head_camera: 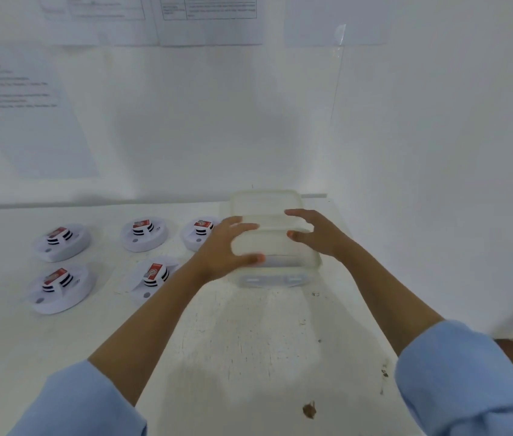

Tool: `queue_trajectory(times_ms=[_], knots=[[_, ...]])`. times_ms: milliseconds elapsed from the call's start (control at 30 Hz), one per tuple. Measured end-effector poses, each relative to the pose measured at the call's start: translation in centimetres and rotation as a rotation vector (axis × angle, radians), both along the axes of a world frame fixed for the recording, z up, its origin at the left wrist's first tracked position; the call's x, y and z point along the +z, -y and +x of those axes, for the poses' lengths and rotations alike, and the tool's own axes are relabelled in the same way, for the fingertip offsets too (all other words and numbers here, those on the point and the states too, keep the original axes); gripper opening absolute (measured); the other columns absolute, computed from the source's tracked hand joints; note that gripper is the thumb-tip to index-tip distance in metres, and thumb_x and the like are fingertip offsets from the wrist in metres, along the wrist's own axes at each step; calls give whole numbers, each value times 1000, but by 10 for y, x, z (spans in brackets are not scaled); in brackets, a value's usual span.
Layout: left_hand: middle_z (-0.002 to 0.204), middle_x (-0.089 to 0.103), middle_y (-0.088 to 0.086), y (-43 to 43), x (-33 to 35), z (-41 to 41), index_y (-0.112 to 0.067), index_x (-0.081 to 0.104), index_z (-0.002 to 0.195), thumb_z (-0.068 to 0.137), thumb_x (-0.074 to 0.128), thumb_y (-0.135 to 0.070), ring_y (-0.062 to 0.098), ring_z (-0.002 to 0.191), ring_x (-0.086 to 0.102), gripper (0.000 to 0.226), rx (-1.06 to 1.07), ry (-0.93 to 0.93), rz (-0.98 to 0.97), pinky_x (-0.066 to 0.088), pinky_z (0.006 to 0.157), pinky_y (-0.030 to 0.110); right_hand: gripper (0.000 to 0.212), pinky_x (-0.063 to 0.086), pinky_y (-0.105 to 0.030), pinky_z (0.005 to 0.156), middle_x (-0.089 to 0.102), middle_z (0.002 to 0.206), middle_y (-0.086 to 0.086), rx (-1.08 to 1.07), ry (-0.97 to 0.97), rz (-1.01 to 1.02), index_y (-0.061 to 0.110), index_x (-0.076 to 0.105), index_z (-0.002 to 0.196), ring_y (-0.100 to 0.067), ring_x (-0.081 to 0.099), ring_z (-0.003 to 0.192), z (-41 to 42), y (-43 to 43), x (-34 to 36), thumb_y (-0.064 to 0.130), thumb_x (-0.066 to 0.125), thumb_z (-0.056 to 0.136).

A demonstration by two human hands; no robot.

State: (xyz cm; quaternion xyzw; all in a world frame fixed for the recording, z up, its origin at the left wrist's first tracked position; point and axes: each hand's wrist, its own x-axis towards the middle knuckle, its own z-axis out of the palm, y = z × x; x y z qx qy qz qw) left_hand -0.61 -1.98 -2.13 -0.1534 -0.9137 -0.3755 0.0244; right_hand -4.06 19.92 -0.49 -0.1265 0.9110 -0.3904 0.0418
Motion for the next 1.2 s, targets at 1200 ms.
queue_trajectory(times_ms=[1200], knots=[[152,24,-5,-4,-50,42,-32,27,138,76,74,-22,8,140,21,78,112,-40,272,26,113,34,58,12,-40,117,16,155,1,99,-121,14,31,45,134,-18,4,145,53,-13,-45,32,68,81]])
